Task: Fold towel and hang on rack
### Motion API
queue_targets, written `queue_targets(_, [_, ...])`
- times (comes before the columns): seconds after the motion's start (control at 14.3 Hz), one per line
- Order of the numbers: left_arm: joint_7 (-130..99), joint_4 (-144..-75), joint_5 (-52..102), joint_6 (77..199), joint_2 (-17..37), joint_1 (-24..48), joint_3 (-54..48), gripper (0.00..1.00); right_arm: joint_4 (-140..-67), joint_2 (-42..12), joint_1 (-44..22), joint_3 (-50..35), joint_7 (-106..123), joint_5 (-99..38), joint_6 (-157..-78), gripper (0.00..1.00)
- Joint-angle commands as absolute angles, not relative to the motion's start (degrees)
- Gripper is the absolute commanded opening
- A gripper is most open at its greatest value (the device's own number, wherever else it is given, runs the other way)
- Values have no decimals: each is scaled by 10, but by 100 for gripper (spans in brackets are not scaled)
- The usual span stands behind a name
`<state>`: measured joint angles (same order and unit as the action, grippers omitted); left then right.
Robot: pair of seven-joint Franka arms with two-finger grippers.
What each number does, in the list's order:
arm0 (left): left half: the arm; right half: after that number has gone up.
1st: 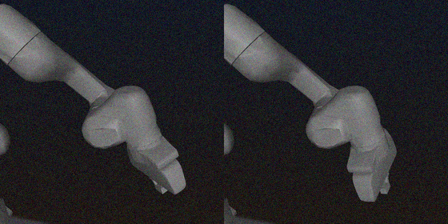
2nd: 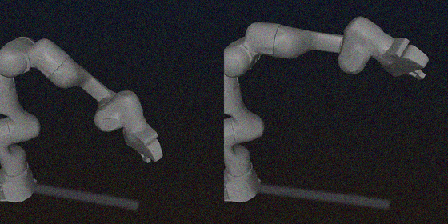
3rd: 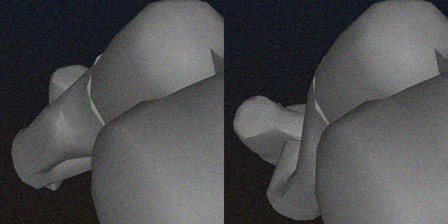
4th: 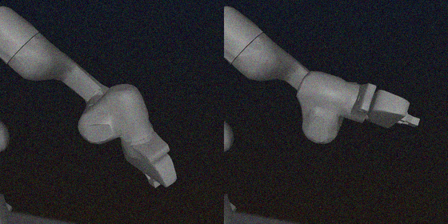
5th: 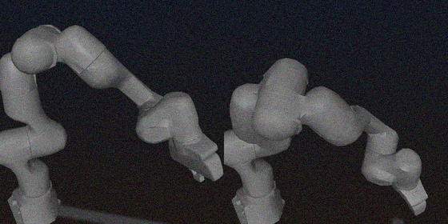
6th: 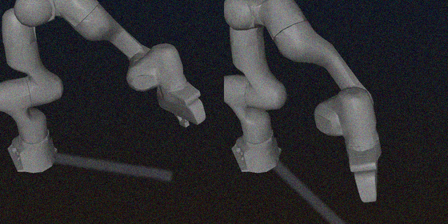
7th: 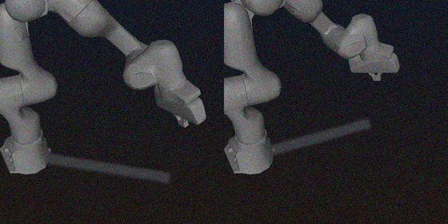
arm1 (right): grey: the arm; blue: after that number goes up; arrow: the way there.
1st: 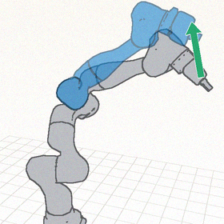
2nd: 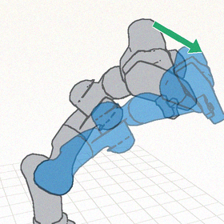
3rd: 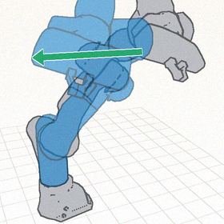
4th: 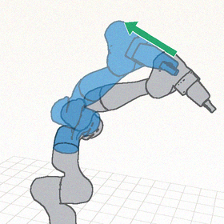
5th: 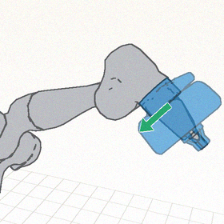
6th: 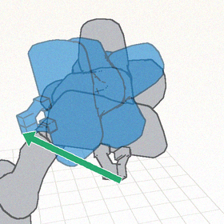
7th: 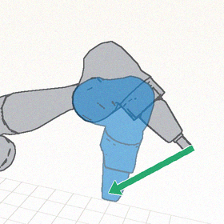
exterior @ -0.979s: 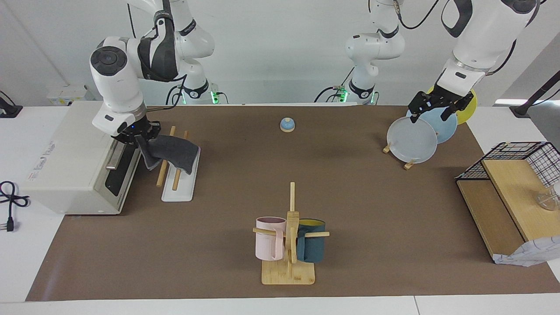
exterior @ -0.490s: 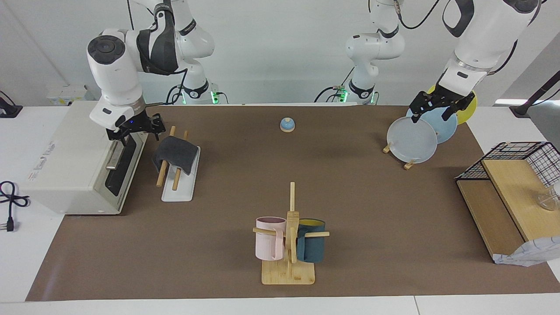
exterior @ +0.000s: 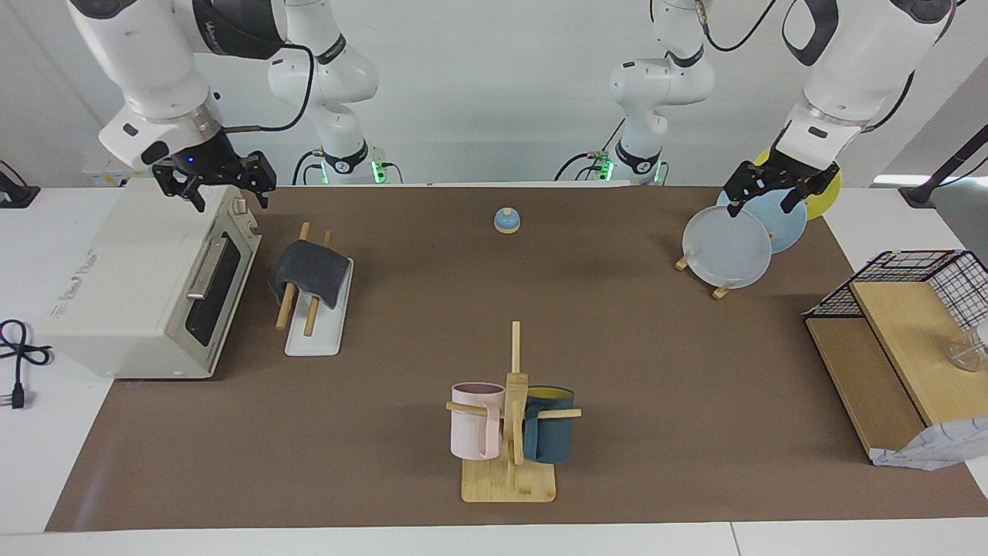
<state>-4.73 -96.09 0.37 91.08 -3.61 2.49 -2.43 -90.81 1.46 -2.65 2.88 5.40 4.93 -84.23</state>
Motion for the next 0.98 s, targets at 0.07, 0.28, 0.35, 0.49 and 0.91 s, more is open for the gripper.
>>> queue_targets(0.07, [-43,-969,3,910,-47,25,-20,100,-872,-9,-20,26,25,38,-822,100])
queue_targets(0.28, [-43,-969,3,910,-47,25,-20,100,-871,-10,-9,25,18,38,-822,100])
queue_targets(0.35, [-43,-969,3,910,-47,25,-20,100,-870,-9,-6,25,18,36,-819,100])
queue_targets(0.49, [-43,-969,3,910,-47,25,-20,100,-867,-18,-7,25,18,35,-817,100])
queue_targets(0.91, [-43,-969,3,910,-47,25,-20,100,-858,-23,3,28,17,30,-801,100])
